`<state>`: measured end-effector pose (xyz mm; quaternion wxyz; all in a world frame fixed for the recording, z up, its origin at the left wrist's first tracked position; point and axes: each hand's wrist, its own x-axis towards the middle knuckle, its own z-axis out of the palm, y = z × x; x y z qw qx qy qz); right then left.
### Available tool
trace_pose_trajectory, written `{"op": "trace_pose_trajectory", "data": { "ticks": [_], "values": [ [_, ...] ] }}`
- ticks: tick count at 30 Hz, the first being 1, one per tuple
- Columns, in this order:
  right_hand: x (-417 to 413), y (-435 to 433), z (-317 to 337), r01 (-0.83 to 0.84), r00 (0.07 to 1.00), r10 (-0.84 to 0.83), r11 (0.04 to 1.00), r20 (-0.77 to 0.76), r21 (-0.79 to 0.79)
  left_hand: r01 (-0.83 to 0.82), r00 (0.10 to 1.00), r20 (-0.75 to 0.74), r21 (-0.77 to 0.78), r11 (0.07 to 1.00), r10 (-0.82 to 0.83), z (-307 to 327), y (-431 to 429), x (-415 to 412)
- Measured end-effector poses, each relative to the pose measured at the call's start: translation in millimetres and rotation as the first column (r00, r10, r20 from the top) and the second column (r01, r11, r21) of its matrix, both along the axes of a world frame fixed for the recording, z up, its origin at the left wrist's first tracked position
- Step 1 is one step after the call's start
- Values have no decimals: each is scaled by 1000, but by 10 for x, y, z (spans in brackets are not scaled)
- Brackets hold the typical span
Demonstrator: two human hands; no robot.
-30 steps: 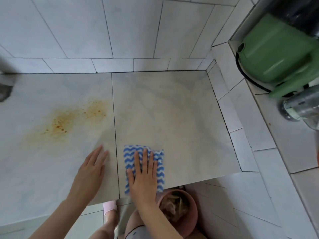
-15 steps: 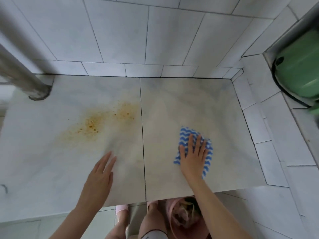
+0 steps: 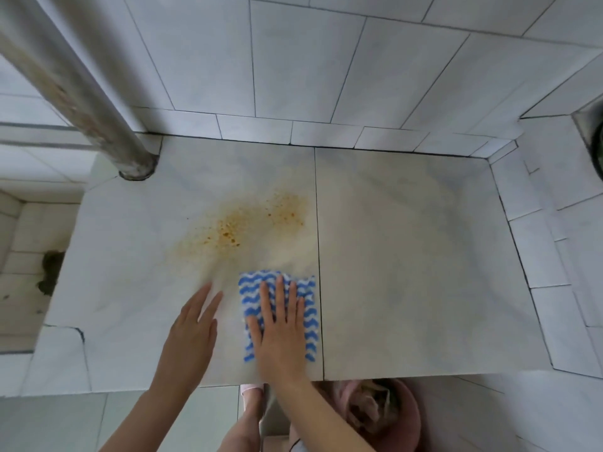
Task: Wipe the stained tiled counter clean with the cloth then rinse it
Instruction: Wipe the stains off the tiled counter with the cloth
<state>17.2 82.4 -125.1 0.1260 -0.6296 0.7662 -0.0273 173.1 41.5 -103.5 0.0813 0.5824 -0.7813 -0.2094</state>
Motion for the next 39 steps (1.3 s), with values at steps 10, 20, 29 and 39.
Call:
{"op": "trace_pose_trajectory", "data": {
  "ticks": [10,20,29,39],
  "values": [
    [-712,411,-55,30,999,-30,999,11,21,-50,998,-37,-39,998,49,37,-33,246],
    [-658,-423,-84,296,955,-295,955,-29,30,-197,980,17,-33,980,198,33,-302,694],
    [547,-64,-36,-93,996,93,996,10,4,-220,974,39,-53,974,222,-57,-388,768],
    [-570,-162,-40,105,994,-105,993,-3,55,-259,965,27,-37,965,260,-55,-417,733]
  ]
}}
